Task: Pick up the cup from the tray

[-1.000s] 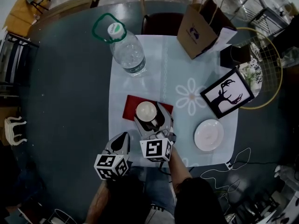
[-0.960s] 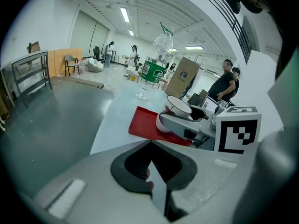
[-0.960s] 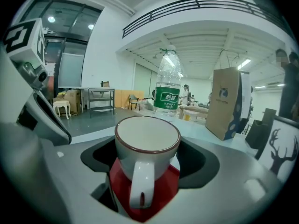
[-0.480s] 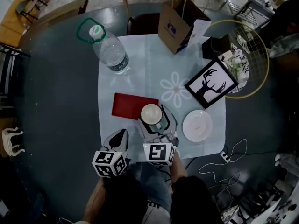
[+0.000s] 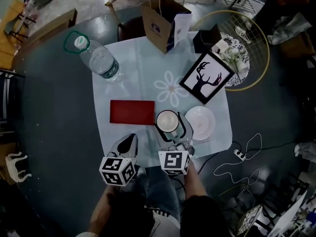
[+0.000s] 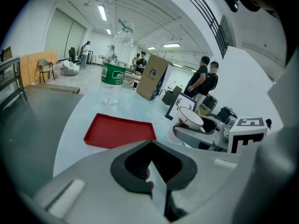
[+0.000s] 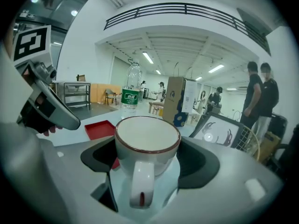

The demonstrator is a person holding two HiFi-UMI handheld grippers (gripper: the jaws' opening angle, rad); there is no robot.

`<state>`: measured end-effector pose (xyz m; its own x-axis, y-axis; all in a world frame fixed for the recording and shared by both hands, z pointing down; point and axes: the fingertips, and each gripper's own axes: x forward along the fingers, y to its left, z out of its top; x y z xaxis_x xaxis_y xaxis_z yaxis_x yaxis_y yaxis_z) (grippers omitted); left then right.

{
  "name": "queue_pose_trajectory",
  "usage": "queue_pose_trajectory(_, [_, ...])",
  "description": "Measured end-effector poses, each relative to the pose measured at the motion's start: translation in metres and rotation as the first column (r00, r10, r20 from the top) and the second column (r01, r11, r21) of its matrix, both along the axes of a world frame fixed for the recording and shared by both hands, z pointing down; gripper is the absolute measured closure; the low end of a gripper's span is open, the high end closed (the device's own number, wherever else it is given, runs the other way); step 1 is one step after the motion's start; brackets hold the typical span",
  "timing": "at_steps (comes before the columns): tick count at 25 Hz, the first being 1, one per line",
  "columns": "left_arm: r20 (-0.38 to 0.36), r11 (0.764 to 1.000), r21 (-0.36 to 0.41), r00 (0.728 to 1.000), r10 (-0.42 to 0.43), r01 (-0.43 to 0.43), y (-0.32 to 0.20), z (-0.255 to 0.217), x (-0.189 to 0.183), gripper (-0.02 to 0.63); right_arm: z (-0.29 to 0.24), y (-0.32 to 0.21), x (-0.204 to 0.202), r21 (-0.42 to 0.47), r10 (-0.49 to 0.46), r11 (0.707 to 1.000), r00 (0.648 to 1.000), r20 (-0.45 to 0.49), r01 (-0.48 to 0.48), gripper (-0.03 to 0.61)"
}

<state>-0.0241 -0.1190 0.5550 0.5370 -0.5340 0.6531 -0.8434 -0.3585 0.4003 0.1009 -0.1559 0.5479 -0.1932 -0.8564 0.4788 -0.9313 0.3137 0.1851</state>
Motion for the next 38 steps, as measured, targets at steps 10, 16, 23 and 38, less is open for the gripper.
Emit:
queue_pose_trajectory(10, [0.005,0.999,-0.009,0.999,0.032,-0.032,-0.003,-0.006,0.006,0.614,0.032,0.021,0.011,-0.063,0.071,0.996,0.997,0.037,-0.069,0.161])
queue_pose_trajectory(16, [0.007,1.0,-0.007,1.0,0.031,-0.031,-0.005,-0.005,0.003,0.614,0.043,0.029,0.012,-0.05,0.072,0.996,0.997,0.037,-0.07,0.161])
queue_pose_trajectory(23, [0.016,0.999,-0.005,0.999,0.042,-0.042,0.0,0.0,0.006,0.614,0.038,0.026,0.01,-0.015,0.031,0.999,0.999,0.025,-0.03,0.148])
queue_pose_trajectory(38, [-0.007,0.999,0.033,0.999,0.041,-0.041,0.004,-0.024,0.008,0.614,-0.031,0.024,-0.004,-0.021,-0.062,0.997,0.974,0.217,0.068,0.077])
